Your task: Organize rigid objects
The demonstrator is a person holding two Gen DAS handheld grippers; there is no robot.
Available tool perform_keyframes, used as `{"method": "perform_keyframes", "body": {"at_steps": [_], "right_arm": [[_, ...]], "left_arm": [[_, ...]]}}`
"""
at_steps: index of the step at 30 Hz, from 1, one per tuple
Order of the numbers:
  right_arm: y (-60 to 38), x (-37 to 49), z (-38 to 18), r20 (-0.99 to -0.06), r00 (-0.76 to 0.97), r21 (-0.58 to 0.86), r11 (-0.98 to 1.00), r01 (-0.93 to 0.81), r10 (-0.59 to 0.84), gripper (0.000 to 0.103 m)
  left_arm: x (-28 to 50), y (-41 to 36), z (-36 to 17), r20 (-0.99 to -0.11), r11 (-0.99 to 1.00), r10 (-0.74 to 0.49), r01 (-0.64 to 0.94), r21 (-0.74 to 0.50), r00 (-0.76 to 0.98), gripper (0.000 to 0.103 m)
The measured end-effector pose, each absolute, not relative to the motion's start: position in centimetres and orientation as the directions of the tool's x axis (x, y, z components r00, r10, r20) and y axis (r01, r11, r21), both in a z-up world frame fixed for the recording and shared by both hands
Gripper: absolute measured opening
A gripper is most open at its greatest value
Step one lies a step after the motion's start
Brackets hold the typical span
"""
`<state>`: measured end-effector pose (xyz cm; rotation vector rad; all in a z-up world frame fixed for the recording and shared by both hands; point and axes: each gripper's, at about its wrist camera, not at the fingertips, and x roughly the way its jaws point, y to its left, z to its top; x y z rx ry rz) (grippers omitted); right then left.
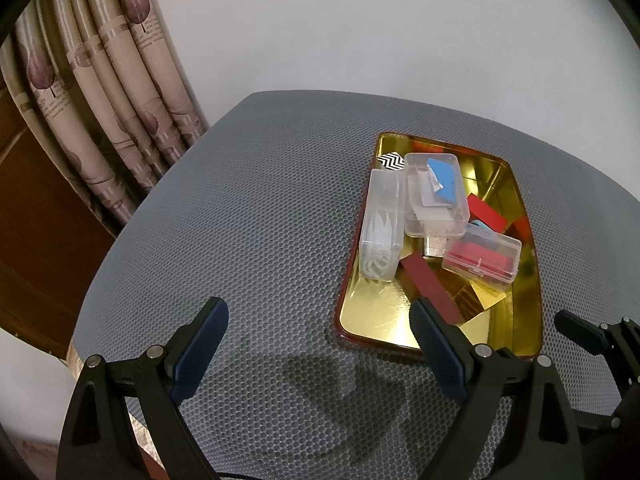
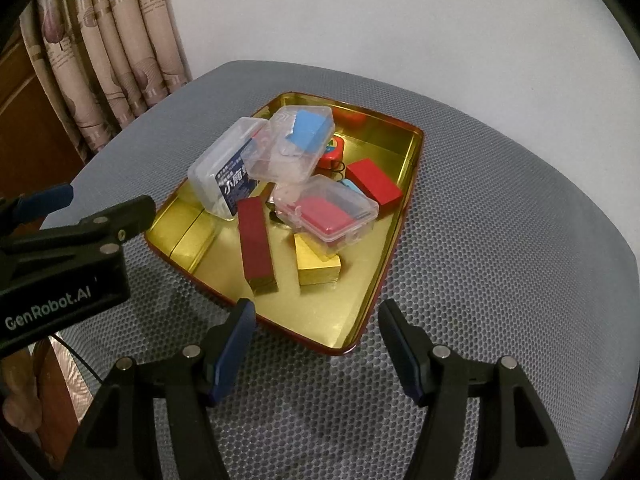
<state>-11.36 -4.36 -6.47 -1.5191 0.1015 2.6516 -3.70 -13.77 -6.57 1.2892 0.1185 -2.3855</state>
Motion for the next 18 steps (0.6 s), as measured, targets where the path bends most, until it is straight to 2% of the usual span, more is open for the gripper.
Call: {"method": "perform_keyframes", "body": {"at_steps": [18], "right_arm": [[-5.02, -11.43, -6.47, -0.864, -0.501, 0.019, -0.992, -0.126, 0.047, 0.066]], "left_arm": [[-4.1, -13.41, -6.74, -0.813, -0.91, -0.323, 0.395, 0.126, -0.484, 0.09]]}}
